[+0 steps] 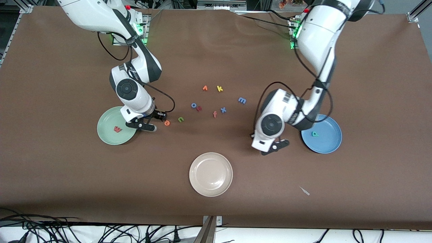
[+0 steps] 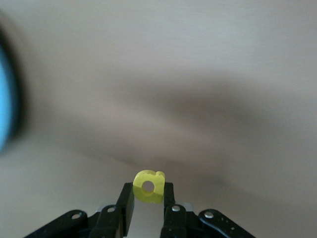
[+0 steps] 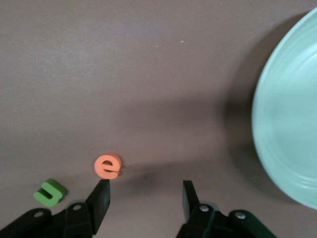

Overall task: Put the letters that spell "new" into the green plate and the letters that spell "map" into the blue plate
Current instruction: 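Place the yellow d on the blue plate while the right gripper reaches the orange e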

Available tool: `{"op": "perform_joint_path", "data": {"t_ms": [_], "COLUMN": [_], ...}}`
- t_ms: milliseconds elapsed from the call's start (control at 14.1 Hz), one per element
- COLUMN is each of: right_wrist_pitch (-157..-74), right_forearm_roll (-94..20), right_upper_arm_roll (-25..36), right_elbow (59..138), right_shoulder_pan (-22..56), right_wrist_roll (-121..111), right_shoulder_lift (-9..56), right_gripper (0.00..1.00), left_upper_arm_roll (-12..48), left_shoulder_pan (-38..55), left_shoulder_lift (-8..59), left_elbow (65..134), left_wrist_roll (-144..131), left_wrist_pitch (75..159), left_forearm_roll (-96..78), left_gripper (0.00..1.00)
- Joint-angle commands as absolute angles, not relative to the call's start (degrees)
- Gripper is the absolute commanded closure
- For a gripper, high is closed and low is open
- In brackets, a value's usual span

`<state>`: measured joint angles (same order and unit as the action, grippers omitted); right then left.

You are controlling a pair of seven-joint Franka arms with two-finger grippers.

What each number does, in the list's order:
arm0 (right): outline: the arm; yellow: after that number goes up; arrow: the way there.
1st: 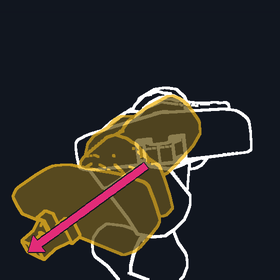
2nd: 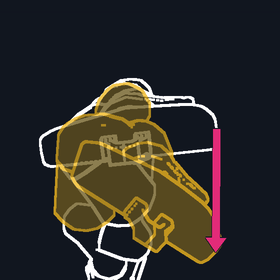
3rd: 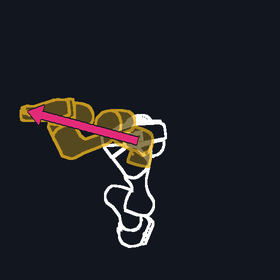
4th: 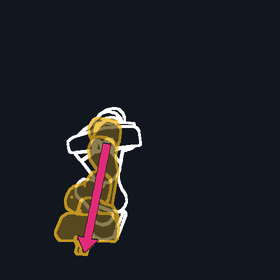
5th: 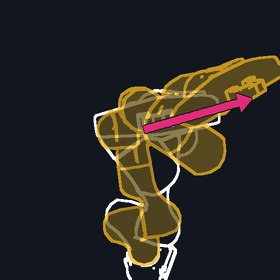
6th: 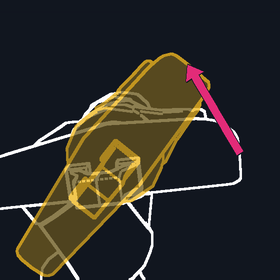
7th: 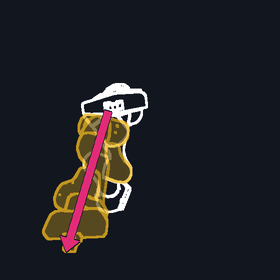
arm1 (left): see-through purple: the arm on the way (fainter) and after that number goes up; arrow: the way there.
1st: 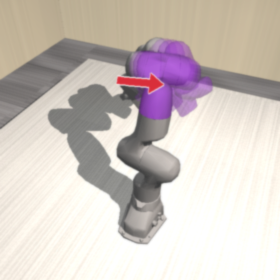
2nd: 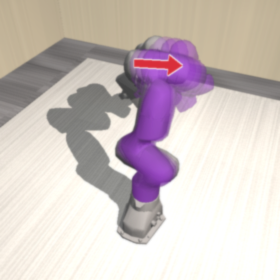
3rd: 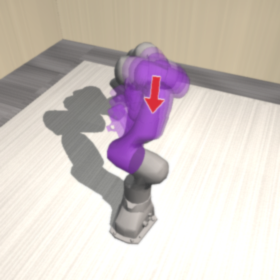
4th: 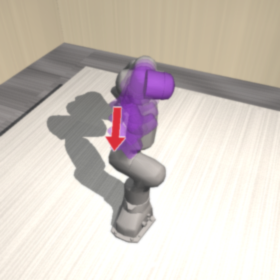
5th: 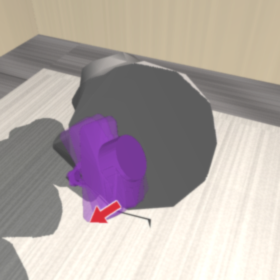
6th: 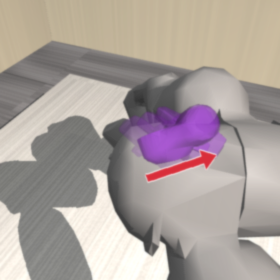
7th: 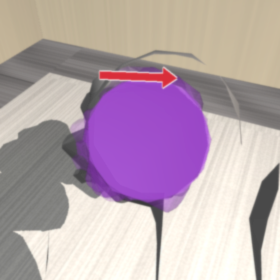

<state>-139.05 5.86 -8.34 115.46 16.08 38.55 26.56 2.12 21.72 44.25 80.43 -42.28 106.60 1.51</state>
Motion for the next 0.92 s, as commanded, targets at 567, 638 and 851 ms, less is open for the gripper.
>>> {"op": "perform_joint_path", "data": {"t_ms": [567,638,851], "right_wrist_pitch": [-139.13,-139.57,-141.24], "right_forearm_roll": [13.09,13.10,13.18], "right_upper_arm_roll": [-8.26,-8.26,-8.26], "right_elbow": [109.60,109.60,109.69], "right_shoulder_pan": [19.51,19.77,20.21], "right_wrist_roll": [50.44,50.62,52.64], "right_shoulder_lift": [33.04,33.48,34.63], "right_gripper": [0.33,0.34,0.35], "left_upper_arm_roll": [2.55,2.55,2.55], "left_shoulder_pan": [2.21,1.41,1.23], "left_shoulder_lift": [27.72,25.34,24.96], "left_elbow": [108.03,113.85,116.90], "left_wrist_roll": [0.79,0.53,-4.72], "left_wrist_pitch": [120.52,126.68,130.26], "left_forearm_roll": [6.94,7.20,7.21], "left_gripper": [0.93,0.91,0.00]}}
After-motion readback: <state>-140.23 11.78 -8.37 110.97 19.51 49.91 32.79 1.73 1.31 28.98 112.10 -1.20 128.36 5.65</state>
